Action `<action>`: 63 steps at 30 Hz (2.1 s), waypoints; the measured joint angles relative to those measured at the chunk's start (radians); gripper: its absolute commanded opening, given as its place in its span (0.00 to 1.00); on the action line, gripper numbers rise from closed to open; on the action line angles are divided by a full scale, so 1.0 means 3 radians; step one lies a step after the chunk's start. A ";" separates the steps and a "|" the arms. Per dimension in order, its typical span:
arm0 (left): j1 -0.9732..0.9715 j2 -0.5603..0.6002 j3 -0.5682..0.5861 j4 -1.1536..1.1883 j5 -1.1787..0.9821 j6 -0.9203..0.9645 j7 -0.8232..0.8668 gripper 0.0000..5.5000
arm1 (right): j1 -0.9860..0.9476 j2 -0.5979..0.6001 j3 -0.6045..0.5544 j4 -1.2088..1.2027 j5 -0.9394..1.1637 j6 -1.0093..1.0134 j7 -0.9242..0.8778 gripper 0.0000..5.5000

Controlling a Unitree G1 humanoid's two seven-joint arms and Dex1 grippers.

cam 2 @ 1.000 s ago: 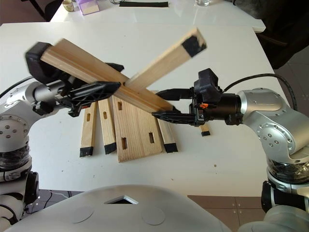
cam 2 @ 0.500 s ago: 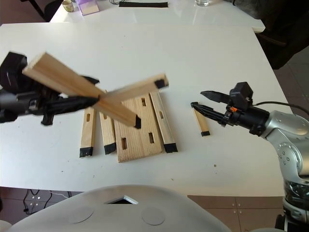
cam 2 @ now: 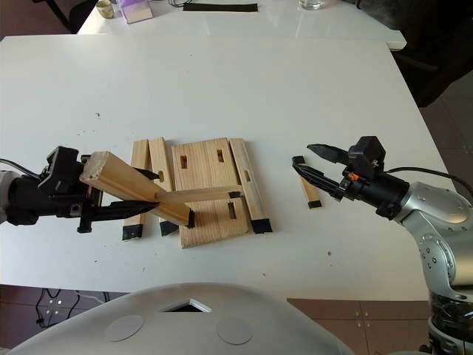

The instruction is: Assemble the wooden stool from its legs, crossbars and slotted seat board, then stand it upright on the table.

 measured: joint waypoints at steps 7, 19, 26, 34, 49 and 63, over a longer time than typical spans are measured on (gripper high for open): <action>0.0008 -0.0002 -0.0171 0.0121 0.0194 -0.0237 -0.0017 0.39 | 0.0007 0.0050 0.0069 -0.0006 -0.0103 -0.0072 -0.0054 0.49; 0.0119 0.0105 -0.0425 0.0027 0.0652 -0.0613 0.0061 0.39 | 0.0102 0.0069 0.0075 -0.0067 -0.0213 -0.0165 -0.0106 0.49; 0.0116 0.0104 -0.0722 0.0039 0.1063 -0.0965 0.0305 0.39 | 0.0118 0.0113 0.0128 -0.0100 -0.0260 -0.0192 -0.0171 0.49; -0.0266 0.0133 -0.1013 0.0427 0.1302 -0.0839 0.0506 0.48 | 0.0120 0.0145 0.0201 -0.0137 -0.0263 -0.0193 -0.0198 0.49; -0.0135 0.0352 -0.0807 0.0673 0.1715 0.0104 0.0744 0.60 | 0.0494 0.0285 0.0127 -0.0324 -0.0323 -0.0256 -0.0359 0.49; 0.0510 -0.0295 -0.0329 -0.0068 0.1206 0.1905 0.1818 0.60 | 0.0813 0.0427 0.0038 -0.0487 -0.0361 -0.0321 -0.0497 0.49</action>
